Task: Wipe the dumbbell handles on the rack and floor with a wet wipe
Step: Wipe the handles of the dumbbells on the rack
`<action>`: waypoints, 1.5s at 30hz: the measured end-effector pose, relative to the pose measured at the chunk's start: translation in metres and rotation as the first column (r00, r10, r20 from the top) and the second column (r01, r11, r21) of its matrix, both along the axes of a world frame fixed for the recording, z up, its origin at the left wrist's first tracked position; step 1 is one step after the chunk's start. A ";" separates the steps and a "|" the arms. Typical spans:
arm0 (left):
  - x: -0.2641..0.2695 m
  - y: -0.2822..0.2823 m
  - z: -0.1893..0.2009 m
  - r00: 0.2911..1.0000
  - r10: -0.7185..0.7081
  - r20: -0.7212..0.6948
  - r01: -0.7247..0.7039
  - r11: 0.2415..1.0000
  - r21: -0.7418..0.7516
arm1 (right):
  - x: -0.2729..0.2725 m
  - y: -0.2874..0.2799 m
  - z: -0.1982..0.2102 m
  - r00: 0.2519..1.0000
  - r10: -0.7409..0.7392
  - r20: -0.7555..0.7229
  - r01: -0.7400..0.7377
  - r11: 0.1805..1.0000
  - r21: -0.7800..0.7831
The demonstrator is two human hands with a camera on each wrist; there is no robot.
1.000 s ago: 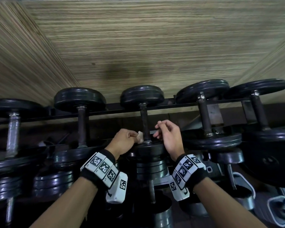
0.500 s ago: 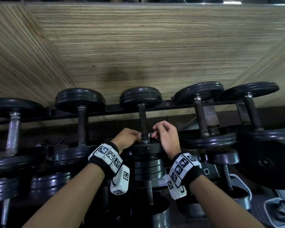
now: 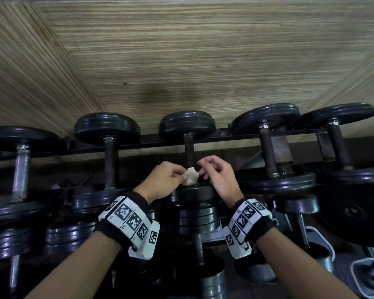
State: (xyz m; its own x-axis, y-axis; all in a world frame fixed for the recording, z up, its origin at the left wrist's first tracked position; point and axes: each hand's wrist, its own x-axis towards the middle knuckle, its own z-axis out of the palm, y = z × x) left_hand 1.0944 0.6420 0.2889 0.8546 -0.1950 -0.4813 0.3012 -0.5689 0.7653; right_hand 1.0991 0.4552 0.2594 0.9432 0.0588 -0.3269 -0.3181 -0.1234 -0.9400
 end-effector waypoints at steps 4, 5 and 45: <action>-0.003 -0.010 0.002 0.986 0.146 0.084 -0.132 0.979 -0.154 | 0.003 -0.015 0.003 0.951 0.308 -0.034 -0.310 0.948 -0.070; -0.004 -0.013 0.001 0.980 0.177 0.089 -0.159 0.971 -0.180 | 0.006 -0.019 0.004 0.932 0.362 -0.032 -0.363 0.925 -0.109; -0.025 -0.034 -0.030 0.844 0.528 0.092 -0.509 0.843 -0.173 | 0.050 0.026 0.017 0.910 0.306 0.281 -0.149 0.872 -0.466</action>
